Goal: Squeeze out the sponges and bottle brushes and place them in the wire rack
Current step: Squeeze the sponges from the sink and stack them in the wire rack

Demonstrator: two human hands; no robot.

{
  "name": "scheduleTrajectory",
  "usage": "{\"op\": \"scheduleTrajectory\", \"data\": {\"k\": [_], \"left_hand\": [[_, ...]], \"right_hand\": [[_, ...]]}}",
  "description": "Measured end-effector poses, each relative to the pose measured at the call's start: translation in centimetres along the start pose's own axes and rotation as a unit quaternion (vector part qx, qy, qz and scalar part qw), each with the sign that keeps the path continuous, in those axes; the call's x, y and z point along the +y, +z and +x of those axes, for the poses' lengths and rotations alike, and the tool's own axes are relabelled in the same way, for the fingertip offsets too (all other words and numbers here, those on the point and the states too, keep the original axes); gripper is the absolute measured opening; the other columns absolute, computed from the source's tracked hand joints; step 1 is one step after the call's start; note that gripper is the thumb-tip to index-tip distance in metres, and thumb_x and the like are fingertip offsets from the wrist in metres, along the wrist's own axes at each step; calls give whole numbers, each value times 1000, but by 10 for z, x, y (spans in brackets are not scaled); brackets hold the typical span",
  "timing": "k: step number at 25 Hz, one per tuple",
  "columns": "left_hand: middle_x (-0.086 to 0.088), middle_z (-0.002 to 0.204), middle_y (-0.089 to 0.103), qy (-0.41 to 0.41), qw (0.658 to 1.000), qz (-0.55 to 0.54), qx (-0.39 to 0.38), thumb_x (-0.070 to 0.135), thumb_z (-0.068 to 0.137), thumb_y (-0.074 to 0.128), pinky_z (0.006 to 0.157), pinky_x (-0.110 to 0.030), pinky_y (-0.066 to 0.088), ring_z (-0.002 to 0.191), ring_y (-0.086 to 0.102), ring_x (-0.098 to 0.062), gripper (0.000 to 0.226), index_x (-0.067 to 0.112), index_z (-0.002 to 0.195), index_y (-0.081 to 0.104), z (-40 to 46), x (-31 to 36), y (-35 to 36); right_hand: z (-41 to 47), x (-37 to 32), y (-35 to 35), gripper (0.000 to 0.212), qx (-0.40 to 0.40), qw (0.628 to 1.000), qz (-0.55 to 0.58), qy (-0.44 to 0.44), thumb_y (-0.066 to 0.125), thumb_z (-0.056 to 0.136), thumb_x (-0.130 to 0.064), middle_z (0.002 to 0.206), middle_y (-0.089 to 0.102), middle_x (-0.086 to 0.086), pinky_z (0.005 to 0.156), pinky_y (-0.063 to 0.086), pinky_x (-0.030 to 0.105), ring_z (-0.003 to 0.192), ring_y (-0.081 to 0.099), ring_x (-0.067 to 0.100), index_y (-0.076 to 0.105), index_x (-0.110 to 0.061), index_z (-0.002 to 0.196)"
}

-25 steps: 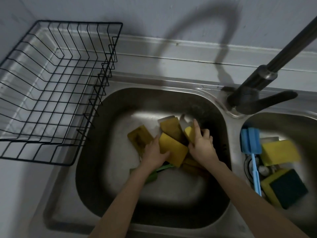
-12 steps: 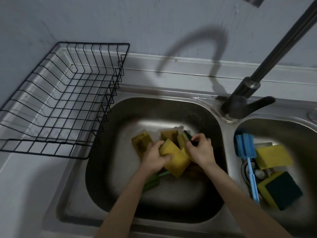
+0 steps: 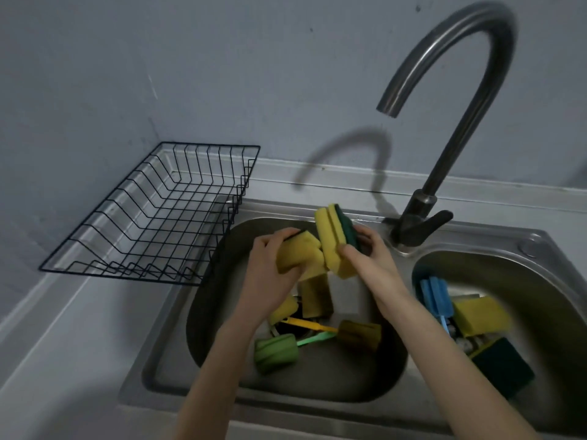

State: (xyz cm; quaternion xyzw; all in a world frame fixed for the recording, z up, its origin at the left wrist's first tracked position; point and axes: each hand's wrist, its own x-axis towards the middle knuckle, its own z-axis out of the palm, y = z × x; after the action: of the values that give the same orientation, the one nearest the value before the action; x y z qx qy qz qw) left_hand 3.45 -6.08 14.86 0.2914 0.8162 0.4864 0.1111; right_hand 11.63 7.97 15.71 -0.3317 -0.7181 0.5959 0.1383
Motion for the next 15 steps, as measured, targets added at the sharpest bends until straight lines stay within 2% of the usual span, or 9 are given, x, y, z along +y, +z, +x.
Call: {"op": "scheduleTrajectory", "data": {"k": [2,5,8,11,13,15], "left_hand": [[3,113,31,38,999,0,38,8,75,65,74,4,31,104,35,-9,54,29,121,45,-9,9,-20],[4,113,31,76,994,21,75,9,75,66,73,13,22,102,33,-7,51,37,112,42,-21,16,-52],[5,113,30,87,988,66,108,12,75,66,70,-1,26,103,32,-7,53,28,121,46,-31,7,-84],[2,117,33,87,984,88,127,14,75,66,76,-9,25,106,31,-7,54,22,124,46,-37,-5,-115],[-4,124,36,88,983,103,125,17,76,66,79,-11,27,108,30,-8,54,21,125,45,-37,-14,-135],[-10,129,36,89,981,116,127,18,76,66,83,-18,29,108,31,-9,54,22,126,44,-35,-23,-154]], "right_hand": [[-10,-18,6,57,-13,999,12,-29,60,85,-16,139,46,5,102,43,31,121,48,16,38,-20,138],[-23,-38,22,57,-43,998,16,-53,60,86,-19,134,51,5,94,42,25,116,52,16,38,-21,138],[-34,-52,51,57,-66,996,5,-65,61,85,-24,131,54,4,83,45,19,112,56,17,37,-24,137],[-41,-64,83,58,-88,993,5,-81,60,86,-25,122,50,-6,64,42,4,94,55,4,35,-27,138],[-39,-70,103,58,-100,991,-4,-92,59,86,-26,117,46,-9,61,37,4,85,49,-5,33,-27,139],[-35,-78,123,57,-107,990,-18,-95,59,86,-27,117,46,-8,61,35,6,83,48,-6,34,-29,138]]}}
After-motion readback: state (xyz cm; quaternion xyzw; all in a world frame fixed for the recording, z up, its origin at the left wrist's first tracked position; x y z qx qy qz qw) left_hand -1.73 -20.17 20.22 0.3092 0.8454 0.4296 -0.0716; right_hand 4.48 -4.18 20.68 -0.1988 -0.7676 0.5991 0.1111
